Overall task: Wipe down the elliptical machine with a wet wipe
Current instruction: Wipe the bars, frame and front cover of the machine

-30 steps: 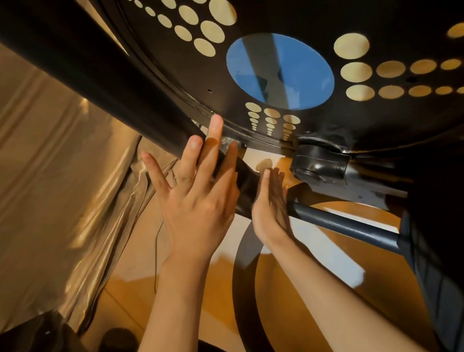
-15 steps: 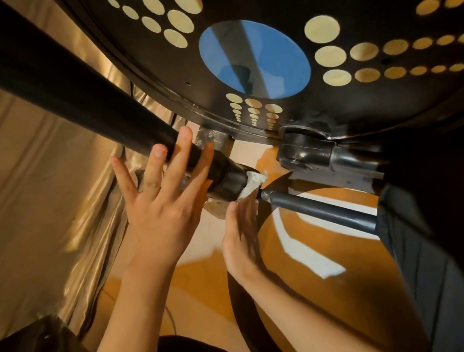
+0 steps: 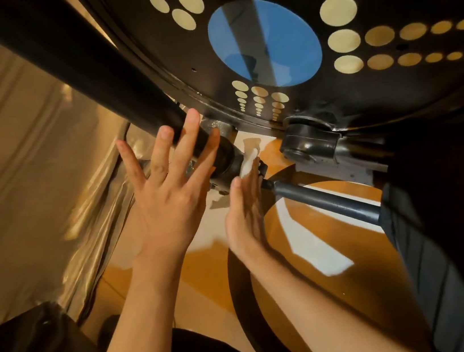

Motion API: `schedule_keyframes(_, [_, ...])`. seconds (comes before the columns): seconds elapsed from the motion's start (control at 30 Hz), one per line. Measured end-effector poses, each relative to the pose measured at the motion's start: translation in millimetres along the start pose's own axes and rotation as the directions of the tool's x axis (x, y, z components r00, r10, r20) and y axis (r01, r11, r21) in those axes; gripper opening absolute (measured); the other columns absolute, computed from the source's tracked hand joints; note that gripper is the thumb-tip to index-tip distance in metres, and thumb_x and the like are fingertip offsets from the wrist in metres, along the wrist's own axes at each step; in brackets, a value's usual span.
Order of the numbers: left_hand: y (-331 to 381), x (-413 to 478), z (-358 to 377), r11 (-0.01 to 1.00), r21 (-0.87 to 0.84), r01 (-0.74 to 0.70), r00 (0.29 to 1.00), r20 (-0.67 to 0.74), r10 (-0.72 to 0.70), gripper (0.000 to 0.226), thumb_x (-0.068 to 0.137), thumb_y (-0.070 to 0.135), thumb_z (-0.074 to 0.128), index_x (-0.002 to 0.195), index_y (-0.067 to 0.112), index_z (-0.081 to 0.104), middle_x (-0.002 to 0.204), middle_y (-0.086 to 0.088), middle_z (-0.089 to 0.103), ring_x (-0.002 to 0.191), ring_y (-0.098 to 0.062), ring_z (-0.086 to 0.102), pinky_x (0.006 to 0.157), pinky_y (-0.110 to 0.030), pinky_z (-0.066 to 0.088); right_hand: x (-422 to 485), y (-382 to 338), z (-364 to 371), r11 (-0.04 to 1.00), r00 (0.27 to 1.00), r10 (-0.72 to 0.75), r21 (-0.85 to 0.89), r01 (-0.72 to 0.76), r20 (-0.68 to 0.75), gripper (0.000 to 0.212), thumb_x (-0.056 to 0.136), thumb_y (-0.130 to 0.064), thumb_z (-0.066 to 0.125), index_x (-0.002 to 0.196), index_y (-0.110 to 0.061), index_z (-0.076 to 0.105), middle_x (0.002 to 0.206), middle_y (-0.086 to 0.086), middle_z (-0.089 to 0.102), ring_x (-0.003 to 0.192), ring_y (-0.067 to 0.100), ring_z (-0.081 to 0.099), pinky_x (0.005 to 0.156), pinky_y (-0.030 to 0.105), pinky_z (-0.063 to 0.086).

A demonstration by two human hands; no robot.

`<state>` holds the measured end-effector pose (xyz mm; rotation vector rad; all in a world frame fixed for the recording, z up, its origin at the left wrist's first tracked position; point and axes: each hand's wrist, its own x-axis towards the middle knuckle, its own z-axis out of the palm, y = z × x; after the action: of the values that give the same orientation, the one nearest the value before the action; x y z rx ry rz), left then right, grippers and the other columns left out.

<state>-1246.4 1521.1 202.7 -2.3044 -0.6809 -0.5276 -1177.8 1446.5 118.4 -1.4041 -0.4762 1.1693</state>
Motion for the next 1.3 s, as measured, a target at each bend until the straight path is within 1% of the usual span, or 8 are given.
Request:
schedule_keyframes(0.1, [0.3,-0.7,-0.3,1.000,0.005,0.003,1.000,0.020,-0.003,0.058,0.102,0.017,0.069,0.154,0.025,0.043,0.174,0.001,-0.007,0.159,-0.021,-0.017,0.125,-0.058,-0.012,12.8,-2.4,-10.9,0.993,0.994,0.111,0.041,-0.110,-0.024,0.086,0.090,-0.072,0.014,0.164,-0.031,-0.003,0.171,-0.012,-0.005,0.152,0.000,-0.006,0.125,0.025,0.001])
schedule_keyframes(0.23, [1.9,0.8,-0.1,1.000,-0.014,0.012,1.000,0.015,-0.012,0.053,0.100,0.016,0.071,0.150,0.022,0.055,0.174,0.002,-0.007,0.159,-0.020,-0.016,0.125,-0.057,-0.012,0.0,-17.4,-1.5,0.991,1.000,0.019,0.132,-0.016,-0.020,0.099,0.080,-0.093,0.020,0.161,-0.041,-0.001,0.156,-0.039,0.004,0.142,-0.019,0.014,0.104,-0.004,0.016])
schedule_keyframes(0.4, [3.5,1.0,-1.1,0.999,-0.031,0.013,0.999,0.034,-0.012,0.053,0.102,0.015,0.068,0.152,0.023,0.050,0.174,0.002,-0.009,0.158,-0.020,-0.018,0.125,-0.058,-0.012,21.3,-9.2,-4.7,0.965,0.995,0.093,0.249,-0.084,-0.027,0.111,0.074,-0.098,0.025,0.163,-0.033,0.013,0.163,0.000,0.028,0.149,0.018,0.029,0.116,0.031,0.024])
schedule_keyframes(0.6, [3.8,1.1,0.7,0.999,-0.050,0.016,1.000,0.017,-0.015,0.053,0.102,0.017,0.069,0.151,0.023,0.047,0.174,0.002,-0.008,0.159,-0.020,-0.017,0.125,-0.058,-0.011,8.8,-23.1,3.4,0.975,0.994,-0.100,0.195,0.105,-0.036,0.104,0.077,-0.097,0.023,0.161,-0.037,0.010,0.167,-0.018,0.011,0.149,-0.011,0.014,0.121,0.016,0.020])
schedule_keyframes(0.77, [5.7,0.7,-0.2,0.999,-0.035,0.025,0.999,0.024,-0.024,0.056,0.101,0.013,0.070,0.151,0.023,0.046,0.174,0.002,-0.010,0.158,-0.021,-0.018,0.126,-0.058,-0.011,23.9,-6.0,-4.7,0.948,0.991,0.135,0.296,-0.120,-0.028,0.107,0.076,-0.096,0.027,0.162,-0.034,0.013,0.167,0.001,0.024,0.153,0.022,0.027,0.124,0.046,0.027])
schedule_keyframes(1.0, [7.1,1.9,-2.7,0.998,-0.056,0.035,0.998,0.056,-0.032,0.044,0.104,0.015,0.066,0.146,0.019,0.058,0.174,0.002,-0.011,0.158,-0.020,-0.020,0.126,-0.057,-0.011,-0.1,2.1,6.7,0.901,0.976,0.213,0.394,-0.183,-0.034,0.063,0.101,-0.057,0.035,0.156,-0.028,0.026,0.136,-0.016,0.048,0.115,-0.008,0.048,0.097,0.011,0.036])
schedule_keyframes(1.2, [9.7,1.6,-4.2,0.997,-0.069,0.044,0.996,0.080,-0.038,0.040,0.108,0.018,0.056,0.149,0.020,0.057,0.172,-0.001,-0.005,0.158,-0.022,-0.019,0.125,-0.059,-0.009,-14.7,2.3,13.2,0.985,0.997,0.067,0.159,-0.062,-0.030,0.074,0.101,-0.068,0.020,0.163,-0.030,0.006,0.169,-0.014,0.009,0.152,-0.004,0.014,0.125,0.019,0.012])
schedule_keyframes(1.3, [11.1,1.0,-2.9,0.995,-0.090,0.046,0.996,0.077,-0.039,0.043,0.108,0.017,0.055,0.151,0.019,0.053,0.172,-0.001,-0.007,0.158,-0.023,-0.018,0.124,-0.061,-0.004,-12.6,-0.2,7.2,0.999,0.999,-0.040,0.005,0.040,-0.014,0.063,0.105,-0.053,0.016,0.161,-0.025,0.008,0.165,-0.013,0.012,0.149,-0.006,0.008,0.109,-0.002,0.001])
